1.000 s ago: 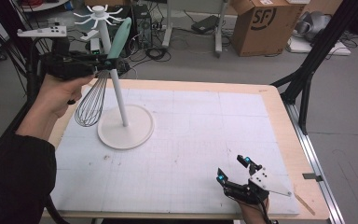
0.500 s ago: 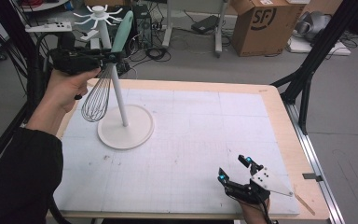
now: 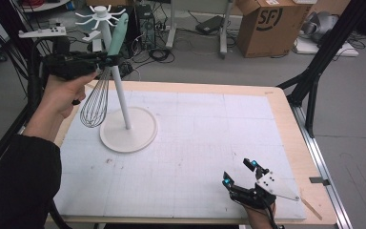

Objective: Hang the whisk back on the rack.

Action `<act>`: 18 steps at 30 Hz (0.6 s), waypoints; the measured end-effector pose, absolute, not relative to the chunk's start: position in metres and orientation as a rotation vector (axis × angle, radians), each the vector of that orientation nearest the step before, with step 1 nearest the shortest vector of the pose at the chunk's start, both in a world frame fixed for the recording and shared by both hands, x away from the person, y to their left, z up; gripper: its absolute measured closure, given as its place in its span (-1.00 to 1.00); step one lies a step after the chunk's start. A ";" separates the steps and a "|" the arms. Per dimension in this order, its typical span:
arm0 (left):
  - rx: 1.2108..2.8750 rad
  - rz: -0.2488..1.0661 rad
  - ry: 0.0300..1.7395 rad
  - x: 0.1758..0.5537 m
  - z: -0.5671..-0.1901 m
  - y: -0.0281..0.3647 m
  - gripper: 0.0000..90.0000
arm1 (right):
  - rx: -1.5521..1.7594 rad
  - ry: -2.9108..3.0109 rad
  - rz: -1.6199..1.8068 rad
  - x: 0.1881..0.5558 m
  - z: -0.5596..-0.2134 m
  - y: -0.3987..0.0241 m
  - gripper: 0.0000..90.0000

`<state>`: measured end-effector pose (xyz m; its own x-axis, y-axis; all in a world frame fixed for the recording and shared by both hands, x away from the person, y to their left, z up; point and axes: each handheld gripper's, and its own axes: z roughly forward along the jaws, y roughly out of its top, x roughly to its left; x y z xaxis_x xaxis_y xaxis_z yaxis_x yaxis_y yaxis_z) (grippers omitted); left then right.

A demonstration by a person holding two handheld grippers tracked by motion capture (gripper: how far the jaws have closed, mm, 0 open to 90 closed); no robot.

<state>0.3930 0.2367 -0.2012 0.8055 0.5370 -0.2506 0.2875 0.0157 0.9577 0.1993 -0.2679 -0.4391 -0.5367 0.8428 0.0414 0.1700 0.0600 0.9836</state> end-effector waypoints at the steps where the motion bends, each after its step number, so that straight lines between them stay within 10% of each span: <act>1: 1.576 0.219 0.673 0.393 -0.201 0.238 0.54 | 1.017 1.771 1.518 0.199 -0.439 -0.268 -0.68; 18: 1.589 0.262 0.658 0.396 -0.214 0.239 0.53 | 1.019 1.774 1.514 0.199 -0.439 -0.267 -0.68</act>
<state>0.3962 0.2390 -0.2138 0.8066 0.5517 -0.2120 0.2550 -0.0014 0.9669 0.1987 -0.2673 -0.4391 -0.5347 0.8439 0.0434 0.1758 0.0608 0.9825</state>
